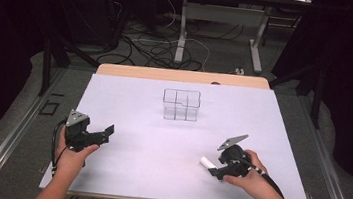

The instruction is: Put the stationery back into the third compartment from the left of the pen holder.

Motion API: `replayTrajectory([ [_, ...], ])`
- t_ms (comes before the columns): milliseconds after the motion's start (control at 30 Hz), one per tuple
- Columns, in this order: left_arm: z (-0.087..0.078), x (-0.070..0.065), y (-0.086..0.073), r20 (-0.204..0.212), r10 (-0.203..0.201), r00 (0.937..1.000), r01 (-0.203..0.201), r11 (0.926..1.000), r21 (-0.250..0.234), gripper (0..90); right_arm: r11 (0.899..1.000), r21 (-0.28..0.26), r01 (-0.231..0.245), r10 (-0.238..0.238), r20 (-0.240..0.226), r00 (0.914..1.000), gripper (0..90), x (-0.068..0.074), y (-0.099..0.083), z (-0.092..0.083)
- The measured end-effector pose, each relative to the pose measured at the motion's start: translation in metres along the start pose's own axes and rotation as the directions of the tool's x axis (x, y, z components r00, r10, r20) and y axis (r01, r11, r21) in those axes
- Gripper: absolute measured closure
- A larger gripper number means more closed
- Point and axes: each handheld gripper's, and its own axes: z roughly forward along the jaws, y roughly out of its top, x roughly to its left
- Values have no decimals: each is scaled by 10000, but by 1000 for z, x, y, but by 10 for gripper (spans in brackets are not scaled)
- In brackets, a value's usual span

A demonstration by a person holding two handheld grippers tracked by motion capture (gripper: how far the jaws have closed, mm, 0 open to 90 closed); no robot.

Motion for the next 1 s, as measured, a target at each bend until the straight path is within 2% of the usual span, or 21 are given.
replayTrajectory([
  [100,1,-2,1,61,50,10000,-50,10000,53,21,9998,208,-56,58,-92,9999,463,1,-2,1],
  [200,3,-3,1,113,97,9999,-98,9999,49,21,9993,325,183,-183,-14,9998,492,1,-4,3],
  [233,4,-3,2,130,135,9998,-136,9999,66,21,9986,521,77,-84,115,9999,502,2,-5,5],
  [400,6,-4,2,190,133,9997,-135,9999,106,21,9964,846,-14,-10,286,9996,569,1,-8,9],
  [433,7,-4,2,202,162,9997,-164,9998,94,21,9951,969,-171,148,241,9996,586,2,-8,10],
  [567,7,-3,2,201,183,9996,-185,9998,116,22,9944,1046,-137,115,217,9997,615,2,-9,11],
  [700,7,-4,2,216,196,9996,-199,9997,133,23,9922,1239,-115,62,433,9990,641,3,-10,11],
  [800,7,-4,2,212,187,9996,-190,9997,131,23,9914,1302,-103,57,355,9994,658,2,-11,12],
  [833,7,-4,2,211,185,9996,-188,9997,137,23,9885,1511,-39,-21,393,9992,667,2,-10,11],
  [900,7,-4,2,206,175,9996,-178,9997,146,23,9870,1605,-72,3,432,9991,677,2,-10,10],
  [967,7,-4,2,207,165,9996,-168,9997,157,23,9902,1396,-32,-31,445,9990,694,2,-11,12],
  [1000,7,-4,2,208,160,9997,-163,9997,157,23,9884,1512,-128,46,549,9985,698,3,-10,11],
])
